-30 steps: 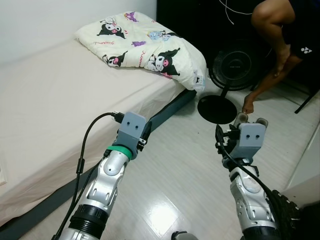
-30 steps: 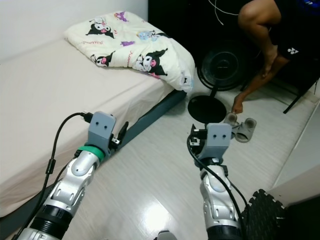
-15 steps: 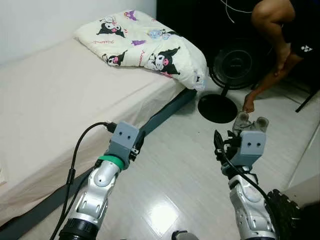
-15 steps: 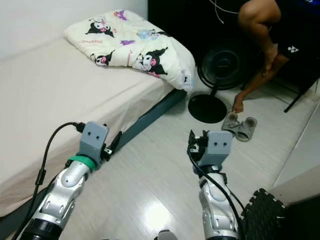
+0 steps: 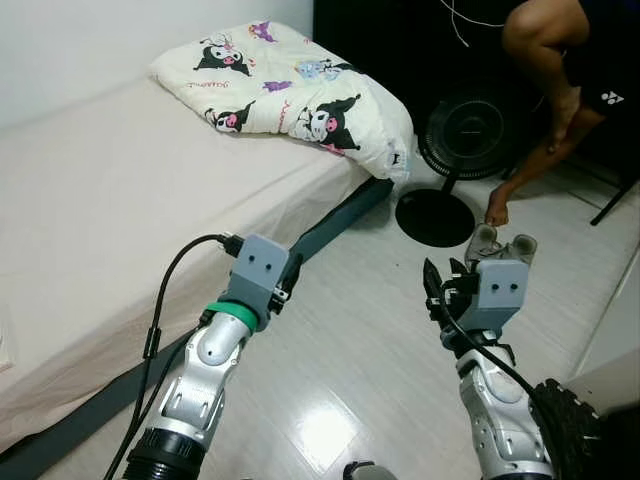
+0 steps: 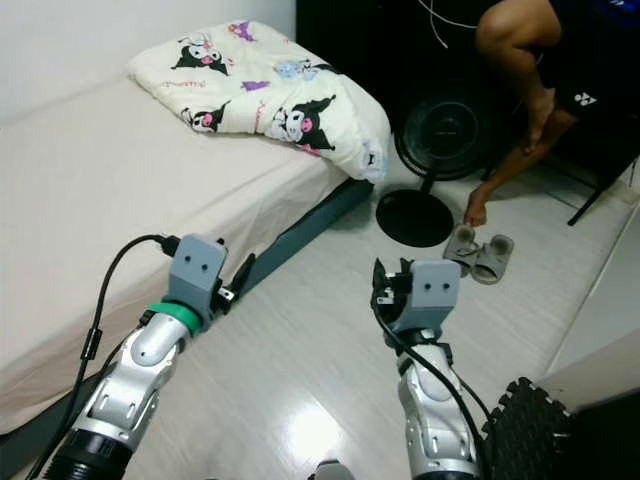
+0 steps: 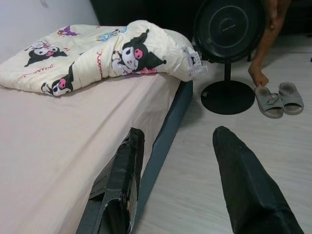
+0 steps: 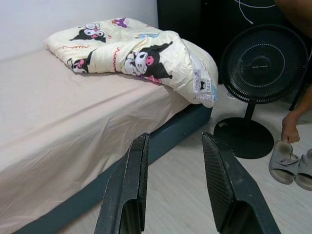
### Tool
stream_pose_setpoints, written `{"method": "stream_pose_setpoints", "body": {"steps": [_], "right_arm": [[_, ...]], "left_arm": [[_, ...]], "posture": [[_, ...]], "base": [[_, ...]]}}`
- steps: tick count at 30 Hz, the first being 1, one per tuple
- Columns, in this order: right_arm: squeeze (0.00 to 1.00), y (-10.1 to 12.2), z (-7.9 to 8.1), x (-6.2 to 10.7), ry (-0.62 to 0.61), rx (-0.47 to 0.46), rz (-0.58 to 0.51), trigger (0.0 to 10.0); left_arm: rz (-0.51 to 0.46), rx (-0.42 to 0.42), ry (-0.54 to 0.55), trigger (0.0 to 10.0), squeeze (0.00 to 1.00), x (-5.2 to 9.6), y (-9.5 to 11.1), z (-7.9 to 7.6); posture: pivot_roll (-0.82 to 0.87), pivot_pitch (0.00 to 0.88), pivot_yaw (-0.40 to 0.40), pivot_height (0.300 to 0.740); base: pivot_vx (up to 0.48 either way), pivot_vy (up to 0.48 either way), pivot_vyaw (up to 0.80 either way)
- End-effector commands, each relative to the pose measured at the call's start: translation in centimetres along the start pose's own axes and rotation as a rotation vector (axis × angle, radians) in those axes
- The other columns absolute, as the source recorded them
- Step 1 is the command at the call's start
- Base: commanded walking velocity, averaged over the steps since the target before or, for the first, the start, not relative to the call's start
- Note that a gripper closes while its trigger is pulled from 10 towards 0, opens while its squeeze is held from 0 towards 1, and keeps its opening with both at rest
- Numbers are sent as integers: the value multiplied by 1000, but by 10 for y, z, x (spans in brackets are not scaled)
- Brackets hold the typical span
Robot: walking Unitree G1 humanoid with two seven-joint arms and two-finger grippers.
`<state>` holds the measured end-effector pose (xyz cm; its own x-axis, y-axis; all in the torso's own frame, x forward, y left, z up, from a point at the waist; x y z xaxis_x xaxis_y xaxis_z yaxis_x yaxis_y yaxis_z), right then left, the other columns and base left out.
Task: Clean up the room
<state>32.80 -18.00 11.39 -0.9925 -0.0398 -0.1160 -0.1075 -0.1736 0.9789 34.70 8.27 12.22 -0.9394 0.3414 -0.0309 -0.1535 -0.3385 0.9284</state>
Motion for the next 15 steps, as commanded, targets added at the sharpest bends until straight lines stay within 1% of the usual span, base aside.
{"method": "stream_pose_setpoints", "body": {"steps": [1, 13, 15], "right_arm": [[0, -3, -1, 3, -2, 1, 13, 10000], [0, -3, -4, 3, 0, 6, 25, 10000], [0, -5, -6, 1, -9, 14, 36, 10000]], "left_arm": [[31, 2, -14, 10000, 0, 2, -7, -3], [46, 12, -7, 10000, 0, 2, -9, -5], [48, 11, -4, 10000, 0, 1, -10, -4]], "posture": [[-174, 47, 71, 723], [-170, 55, 65, 723], [-169, 57, 64, 723]], "base": [[0, 0, 0], [0, 0, 0], [0, 0, 769]]}}
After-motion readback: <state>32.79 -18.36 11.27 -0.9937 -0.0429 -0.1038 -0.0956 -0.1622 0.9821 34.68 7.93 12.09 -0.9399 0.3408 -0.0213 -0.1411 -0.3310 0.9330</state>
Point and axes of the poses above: a point about 5 cm out from each wrist's last joint towards the gripper, its own x axis pointing back from the gripper into the wrist, its own y axis along the axis of the wrist's last joint, z = x × y, the point moved 4 cm from there along -x, pointing out of the wrist towards the gripper, and after that the axes turned 8 degrees about -x, right-handed, at the moved point
